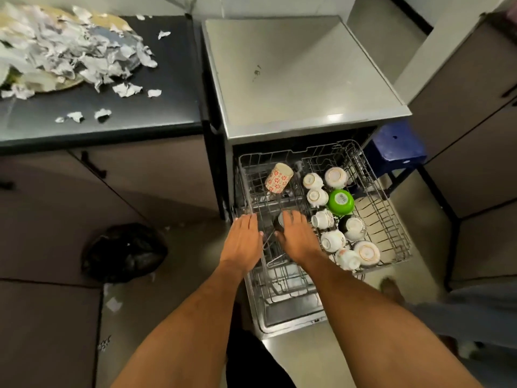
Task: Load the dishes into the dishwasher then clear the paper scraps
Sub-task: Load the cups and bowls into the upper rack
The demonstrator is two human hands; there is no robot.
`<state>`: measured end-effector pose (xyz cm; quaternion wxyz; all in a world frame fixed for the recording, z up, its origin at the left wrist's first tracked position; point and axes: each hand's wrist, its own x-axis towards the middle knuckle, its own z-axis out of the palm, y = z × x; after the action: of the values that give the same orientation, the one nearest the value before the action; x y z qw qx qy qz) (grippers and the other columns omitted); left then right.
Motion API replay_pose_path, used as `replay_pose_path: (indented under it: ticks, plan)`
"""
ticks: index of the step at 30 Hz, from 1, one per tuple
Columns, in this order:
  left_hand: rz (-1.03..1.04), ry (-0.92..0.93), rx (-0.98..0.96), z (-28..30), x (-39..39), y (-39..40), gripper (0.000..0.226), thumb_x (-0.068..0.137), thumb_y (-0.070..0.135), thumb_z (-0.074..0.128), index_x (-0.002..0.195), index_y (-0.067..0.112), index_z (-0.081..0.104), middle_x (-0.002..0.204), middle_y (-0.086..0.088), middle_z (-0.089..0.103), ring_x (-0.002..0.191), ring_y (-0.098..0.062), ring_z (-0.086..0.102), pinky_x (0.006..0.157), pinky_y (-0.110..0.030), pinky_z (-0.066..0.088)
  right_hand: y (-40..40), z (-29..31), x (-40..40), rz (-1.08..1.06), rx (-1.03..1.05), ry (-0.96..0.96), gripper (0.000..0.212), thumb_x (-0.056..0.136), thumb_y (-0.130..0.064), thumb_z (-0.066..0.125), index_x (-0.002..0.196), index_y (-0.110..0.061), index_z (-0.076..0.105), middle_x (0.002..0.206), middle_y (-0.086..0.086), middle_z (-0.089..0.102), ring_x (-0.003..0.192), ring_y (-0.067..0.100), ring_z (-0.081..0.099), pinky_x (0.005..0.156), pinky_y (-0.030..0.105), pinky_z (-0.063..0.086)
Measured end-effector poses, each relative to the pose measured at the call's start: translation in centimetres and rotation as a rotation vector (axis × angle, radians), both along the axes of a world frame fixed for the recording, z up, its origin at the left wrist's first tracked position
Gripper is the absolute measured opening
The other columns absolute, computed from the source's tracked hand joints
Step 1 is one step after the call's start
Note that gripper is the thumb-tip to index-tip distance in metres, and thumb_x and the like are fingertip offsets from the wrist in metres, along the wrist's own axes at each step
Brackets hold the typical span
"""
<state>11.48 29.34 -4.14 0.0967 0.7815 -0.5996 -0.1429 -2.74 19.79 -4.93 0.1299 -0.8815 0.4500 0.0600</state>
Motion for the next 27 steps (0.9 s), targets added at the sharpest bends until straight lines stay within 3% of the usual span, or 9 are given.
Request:
replay_pose_path:
  ticks: [11,16,22,27]
  plan:
    - [-0.051,0.067,0.022,-2.0,-11.1,1.3,0.054,0.104,0.028,0.04,0.151,0.003,0.032,0.152,-0.014,0.04,0.143,-0.028,0.034,0.124,-0.04,0.019,1.0,-1.0,-11.4,-0.04,-0.002,0.059,0.054,0.1,-0.023,0.055,0.147,-0.005,0.037,0.142,0.021,0.043,0.127,0.037,0.045,0.106,0.045,0.044]
    - [-0.041,0.104,0.064,-5.1,-16.6,1.3,0.055,0.105,0.029,0.037,0.153,0.003,0.028,0.155,-0.015,0.036,0.144,-0.028,0.032,0.125,-0.04,0.016,-0.3,-3.5,-17.2,-0.014,-0.036,0.083,0.054,0.102,-0.03,0.052,0.146,-0.002,0.041,0.139,0.021,0.048,0.126,0.035,0.047,0.108,0.046,0.043]
    - [0.018,0.095,0.125,-8.9,-23.0,1.0,0.057,0.109,0.032,0.02,0.158,0.004,0.014,0.164,-0.019,0.017,0.153,-0.031,0.014,0.126,-0.04,0.002,-1.4,-6.7,-23.7,0.125,-0.122,0.11,0.058,0.105,-0.041,0.036,0.145,0.0,0.044,0.143,0.022,0.05,0.134,0.034,0.044,0.115,0.048,0.038]
    - [0.064,0.047,0.206,-12.3,-26.5,0.3,0.058,0.108,0.034,0.007,0.158,0.005,0.004,0.167,-0.017,0.003,0.155,-0.027,-0.002,0.123,-0.038,-0.008,-1.9,-11.5,-28.0,0.131,-0.058,0.145,0.068,0.107,-0.045,0.007,0.155,-0.004,0.032,0.157,0.02,0.038,0.148,0.034,0.032,0.123,0.049,0.025]
